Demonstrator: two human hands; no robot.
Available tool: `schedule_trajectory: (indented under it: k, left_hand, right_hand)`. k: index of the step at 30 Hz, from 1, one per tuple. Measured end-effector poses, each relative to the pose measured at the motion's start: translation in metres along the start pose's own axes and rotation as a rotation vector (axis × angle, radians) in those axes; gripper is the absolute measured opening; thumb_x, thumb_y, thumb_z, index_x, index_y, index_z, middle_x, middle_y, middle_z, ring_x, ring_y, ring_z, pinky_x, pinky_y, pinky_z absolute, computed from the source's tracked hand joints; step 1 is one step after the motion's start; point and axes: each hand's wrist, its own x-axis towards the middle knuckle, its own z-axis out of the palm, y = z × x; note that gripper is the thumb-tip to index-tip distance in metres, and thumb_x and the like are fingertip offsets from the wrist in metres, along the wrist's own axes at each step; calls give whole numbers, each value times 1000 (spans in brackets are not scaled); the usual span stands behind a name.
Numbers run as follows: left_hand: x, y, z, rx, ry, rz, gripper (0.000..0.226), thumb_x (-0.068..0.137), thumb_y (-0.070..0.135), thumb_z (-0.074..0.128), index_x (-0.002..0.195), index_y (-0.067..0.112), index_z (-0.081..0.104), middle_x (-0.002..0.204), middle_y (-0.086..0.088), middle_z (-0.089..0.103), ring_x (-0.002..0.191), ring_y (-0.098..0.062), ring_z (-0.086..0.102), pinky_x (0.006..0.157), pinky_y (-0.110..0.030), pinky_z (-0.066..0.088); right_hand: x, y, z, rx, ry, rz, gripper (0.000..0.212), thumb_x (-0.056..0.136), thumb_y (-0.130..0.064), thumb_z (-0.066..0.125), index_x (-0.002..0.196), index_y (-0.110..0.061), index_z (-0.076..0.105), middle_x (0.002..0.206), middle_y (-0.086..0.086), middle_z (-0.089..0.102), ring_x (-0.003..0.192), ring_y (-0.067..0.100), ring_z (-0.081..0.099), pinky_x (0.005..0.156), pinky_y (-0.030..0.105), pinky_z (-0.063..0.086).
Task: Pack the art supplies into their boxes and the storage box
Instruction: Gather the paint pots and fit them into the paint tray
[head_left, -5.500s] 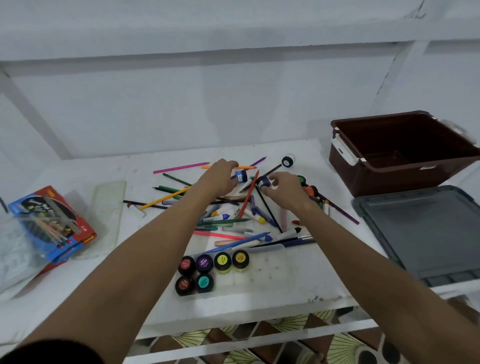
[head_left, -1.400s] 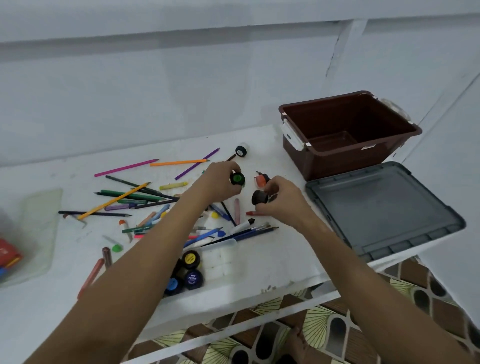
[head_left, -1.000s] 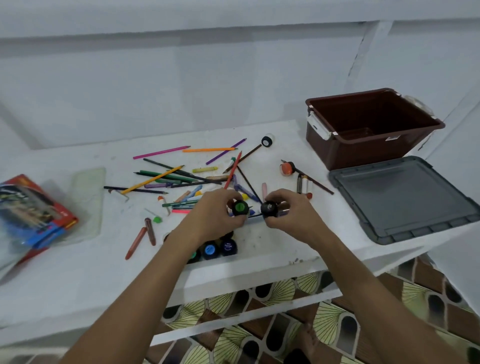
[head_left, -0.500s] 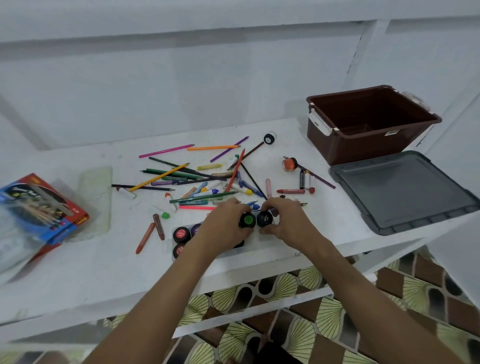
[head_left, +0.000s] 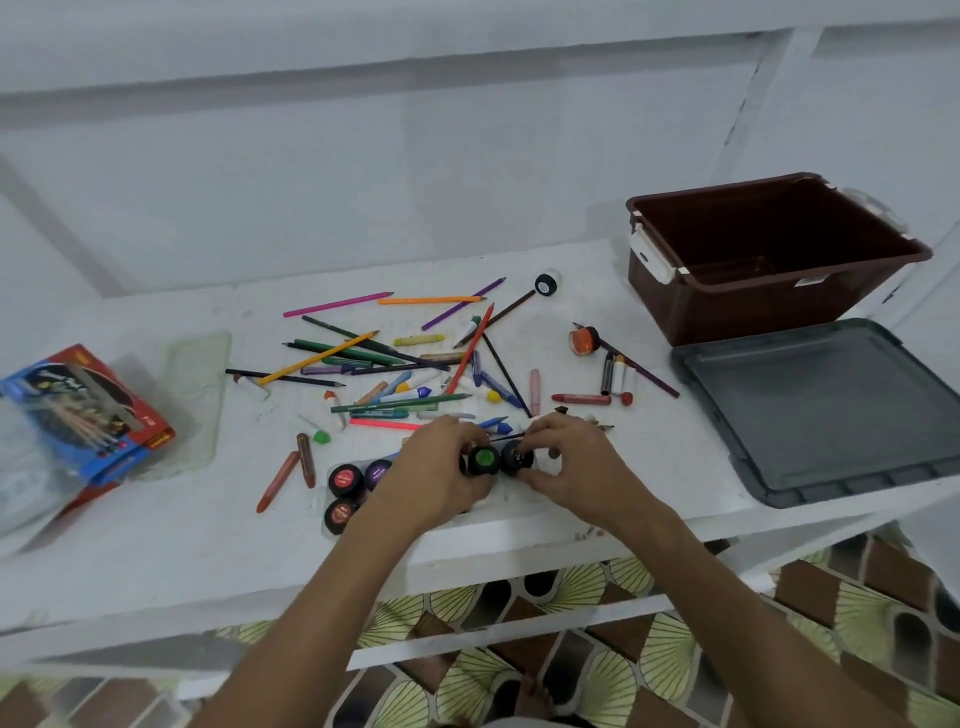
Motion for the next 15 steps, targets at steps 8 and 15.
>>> schedule_trajectory:
  k: [8,15]
  left_hand:
    - [-4,2,8,64,-7,66,54,87,25,60,140,24,46,117,1,44,100,-18,50,86,-30,47]
    - [-6,-1,6,58,10,67,44,77,24,68,121,26,62,113,2,54,102,-18,52,88,-38,49]
  right_hand:
    - [4,7,-1,40,-14,-48,38,75,-19,75,112,-15,69,105,-2,60,93,10,51,82,21,45]
    - [10,9,-5,17,-41,-88,37,74,-21,74,110,-15,70,101,-1,61,93,13,52,81,23,41]
